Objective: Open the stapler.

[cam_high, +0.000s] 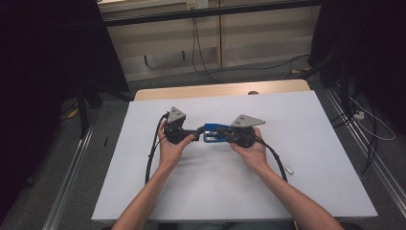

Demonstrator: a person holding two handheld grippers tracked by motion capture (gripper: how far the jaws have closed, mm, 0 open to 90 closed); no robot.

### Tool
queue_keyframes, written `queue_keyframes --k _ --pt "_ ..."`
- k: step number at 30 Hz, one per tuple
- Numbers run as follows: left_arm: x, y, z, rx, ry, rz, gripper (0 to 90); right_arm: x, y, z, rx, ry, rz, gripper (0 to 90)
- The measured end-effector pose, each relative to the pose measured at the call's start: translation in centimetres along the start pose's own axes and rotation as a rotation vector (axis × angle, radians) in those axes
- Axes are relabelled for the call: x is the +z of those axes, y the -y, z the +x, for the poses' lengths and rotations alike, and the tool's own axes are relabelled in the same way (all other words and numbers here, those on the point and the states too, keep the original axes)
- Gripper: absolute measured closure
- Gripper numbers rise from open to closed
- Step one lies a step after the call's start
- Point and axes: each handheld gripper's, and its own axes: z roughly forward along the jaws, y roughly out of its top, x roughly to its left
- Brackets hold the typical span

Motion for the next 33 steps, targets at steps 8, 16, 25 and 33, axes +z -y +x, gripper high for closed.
queue_keyframes --k 8,16,25,33 --pt "-0.1 0.1 0.0 -0.001 -0.01 0.012 24.8 0.6 0.4 0.2 0.009 -0.026 0.047 90.0" --pt "0.1 0.5 0.5 -0.017 -0.014 0.06 45.7 0.8 0.4 0.1 0.009 -0.009 0.042 90.0" --pt "0.5 0.7 -0.3 0.07 -0.016 0.094 70.9 1.3 0.7 0.1 0.004 -0.016 0.104 90.0" --pt "0.9 1.0 -0.4 0.03 0.01 0.117 90.0 1.7 0.7 -0.1 0.018 -0.022 0.146 90.0"
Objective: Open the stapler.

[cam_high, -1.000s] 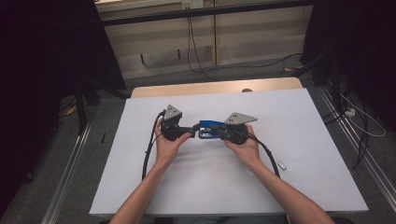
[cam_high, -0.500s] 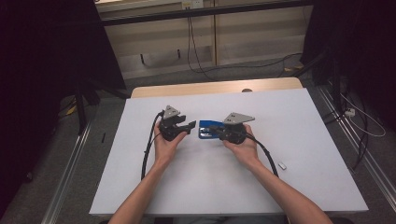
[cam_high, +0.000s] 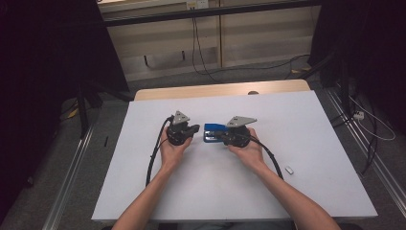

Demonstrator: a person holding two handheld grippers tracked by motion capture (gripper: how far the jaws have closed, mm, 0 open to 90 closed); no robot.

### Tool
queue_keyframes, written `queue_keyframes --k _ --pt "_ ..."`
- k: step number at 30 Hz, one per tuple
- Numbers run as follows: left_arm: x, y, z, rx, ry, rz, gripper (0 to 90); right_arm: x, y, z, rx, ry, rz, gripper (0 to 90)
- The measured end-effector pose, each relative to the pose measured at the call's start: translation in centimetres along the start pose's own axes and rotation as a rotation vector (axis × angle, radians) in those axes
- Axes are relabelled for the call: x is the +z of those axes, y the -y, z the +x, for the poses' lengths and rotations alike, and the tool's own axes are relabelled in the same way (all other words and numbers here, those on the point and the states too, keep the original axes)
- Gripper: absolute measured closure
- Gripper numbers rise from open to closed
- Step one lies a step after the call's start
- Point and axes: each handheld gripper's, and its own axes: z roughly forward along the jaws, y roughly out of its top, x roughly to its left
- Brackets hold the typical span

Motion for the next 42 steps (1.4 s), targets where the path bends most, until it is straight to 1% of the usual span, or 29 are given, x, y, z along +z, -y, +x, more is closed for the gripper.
queue_keyframes --k 2,5,7,8,10,11,12,13,16,17,19,21,22,25,26,28,31,35,36,38,40,42 --pt "0.2 0.0 -0.1 0.001 0.018 0.004 90.0 0.2 0.1 0.1 -0.005 -0.001 0.009 90.0" --pt "0.5 0.1 -0.4 0.013 0.023 0.016 90.0 0.5 0.1 0.2 -0.003 0.002 0.03 90.0" --pt "0.6 0.1 -0.6 0.011 0.029 0.026 90.0 0.6 0.1 0.2 -0.003 0.002 0.048 90.0" --pt "0.7 0.2 -0.6 0.003 0.034 0.028 90.0 0.8 0.2 0.2 -0.006 0.003 0.059 90.0" --pt "0.8 0.2 -0.8 0.001 0.029 0.035 90.0 0.9 0.2 0.2 -0.009 0.012 0.072 90.0" --pt "0.8 0.1 -0.8 0.003 0.031 0.031 90.0 0.9 0.2 0.1 -0.006 0.014 0.073 90.0" --pt "0.9 0.1 -0.9 -0.004 0.036 0.027 90.0 0.9 0.2 0.1 -0.006 0.019 0.071 90.0" --pt "0.9 0.1 -0.9 0.003 0.031 0.029 90.0 0.9 0.2 0.1 -0.01 0.026 0.07 90.0" --pt "0.9 0.2 -0.9 0.006 0.034 0.04 90.0 1.0 0.2 0.1 -0.007 0.033 0.077 90.0" --pt "1.0 0.2 -1.0 0.001 0.035 0.037 90.0 1.0 0.2 0.1 -0.009 0.037 0.079 90.0" --pt "1.0 0.2 -0.9 0.008 0.033 0.04 90.0 1.0 0.1 0.0 -0.008 0.049 0.081 90.0" --pt "1.1 0.2 -0.9 0.007 0.035 0.04 90.0 1.0 0.3 -0.2 -0.001 0.053 0.097 90.0" --pt "1.1 0.3 -0.9 0.006 0.031 0.042 90.0 1.0 0.2 -0.2 0.002 0.052 0.095 90.0" --pt "1.3 0.4 -1.0 0.013 0.025 0.049 90.0 1.1 0.2 -0.1 -0.012 0.06 0.118 90.0" --pt "1.3 0.4 -1.1 0.014 0.023 0.049 90.0 1.2 0.2 -0.2 -0.01 0.059 0.123 90.0" --pt "1.3 0.3 -1.1 0.016 0.022 0.046 90.0 1.2 0.2 -0.2 -0.003 0.055 0.123 90.0" --pt "1.3 0.3 -1.1 0.028 0.025 0.049 90.0 1.2 0.2 -0.1 -0.017 0.065 0.123 90.0" --pt "1.4 0.2 -1.0 0.025 0.018 0.042 90.0 1.2 0.2 -0.1 -0.018 0.067 0.122 90.0" --pt "1.4 0.2 -1.0 0.018 0.022 0.037 90.0 1.2 0.2 -0.1 -0.017 0.066 0.122 90.0" --pt "1.3 0.0 -1.0 0.031 0.024 0.034 90.0 1.2 0.2 -0.1 -0.017 0.066 0.123 90.0" --pt "1.2 0.0 -1.1 0.019 0.024 0.028 90.0 1.2 0.2 0.0 -0.018 0.067 0.123 90.0" --pt "1.2 0.0 -1.0 0.022 0.03 0.03 90.0 1.2 0.2 -0.1 -0.015 0.066 0.123 90.0"
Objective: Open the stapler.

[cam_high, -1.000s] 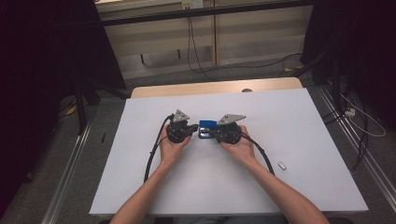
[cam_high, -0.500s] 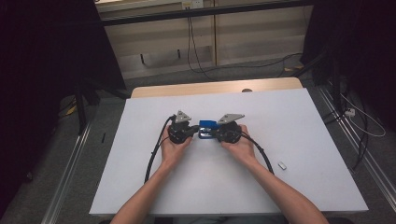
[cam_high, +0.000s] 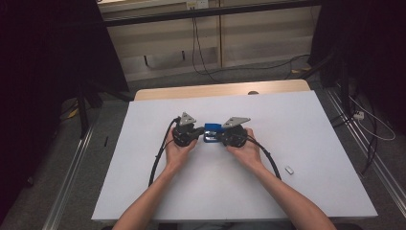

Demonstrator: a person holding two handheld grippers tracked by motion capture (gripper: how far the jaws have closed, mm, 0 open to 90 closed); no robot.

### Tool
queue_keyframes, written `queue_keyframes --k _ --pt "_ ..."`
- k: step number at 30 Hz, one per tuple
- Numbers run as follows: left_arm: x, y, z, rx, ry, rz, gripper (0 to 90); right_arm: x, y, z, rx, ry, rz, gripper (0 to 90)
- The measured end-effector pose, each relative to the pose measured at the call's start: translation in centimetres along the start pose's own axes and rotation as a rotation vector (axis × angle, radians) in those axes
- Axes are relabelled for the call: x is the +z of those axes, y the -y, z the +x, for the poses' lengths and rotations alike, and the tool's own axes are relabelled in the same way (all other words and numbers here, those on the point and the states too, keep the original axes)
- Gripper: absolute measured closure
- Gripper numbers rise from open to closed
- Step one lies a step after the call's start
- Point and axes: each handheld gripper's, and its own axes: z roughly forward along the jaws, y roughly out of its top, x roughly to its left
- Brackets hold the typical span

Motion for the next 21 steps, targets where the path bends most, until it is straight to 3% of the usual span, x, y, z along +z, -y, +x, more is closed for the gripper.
queue_keyframes --k 21 --pt "-0.48 -0.64 0.0 -0.028 0.024 -0.048 90.0 0.01 -0.01 0.0 0.001 0.001 0.0 90.0"
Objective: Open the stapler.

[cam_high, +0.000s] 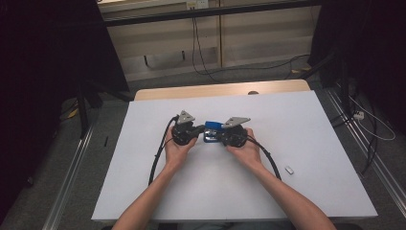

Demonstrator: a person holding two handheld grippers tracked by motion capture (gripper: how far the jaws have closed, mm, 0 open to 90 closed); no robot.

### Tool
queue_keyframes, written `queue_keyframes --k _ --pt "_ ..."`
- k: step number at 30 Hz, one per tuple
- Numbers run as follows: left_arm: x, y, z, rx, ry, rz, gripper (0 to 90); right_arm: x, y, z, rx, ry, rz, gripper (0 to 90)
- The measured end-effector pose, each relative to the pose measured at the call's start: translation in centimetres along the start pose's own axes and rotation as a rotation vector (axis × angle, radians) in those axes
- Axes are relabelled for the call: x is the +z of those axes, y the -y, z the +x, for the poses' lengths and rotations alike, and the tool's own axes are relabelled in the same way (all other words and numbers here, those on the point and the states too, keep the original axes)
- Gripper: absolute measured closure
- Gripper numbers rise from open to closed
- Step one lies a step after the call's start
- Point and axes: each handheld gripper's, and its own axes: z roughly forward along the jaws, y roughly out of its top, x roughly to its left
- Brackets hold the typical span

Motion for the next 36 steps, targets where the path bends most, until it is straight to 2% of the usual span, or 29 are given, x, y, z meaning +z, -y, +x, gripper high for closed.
queue_keyframes --k 9,13,21,25,36 --pt "-0.2 -0.4 -0.2 -0.007 0.007 -0.022 90.0 0.0 0.0 0.1 -0.003 0.006 0.0 90.0" --pt "-0.3 -0.5 -0.4 0.007 -0.006 -0.021 90.0 0.0 0.0 -0.1 0.007 -0.001 0.0 90.0" --pt "-0.4 -0.8 -0.5 0.002 0.0 -0.035 90.0 0.0 -0.1 0.1 -0.008 0.007 0.002 90.0" --pt "-0.4 -0.8 -0.6 -0.008 0.001 -0.042 90.0 0.0 -0.2 0.1 -0.055 0.013 0.01 90.0" --pt "-0.5 -1.1 -0.7 -0.007 0.009 -0.054 90.0 -0.1 -0.2 0.1 -0.063 0.013 0.015 90.0"
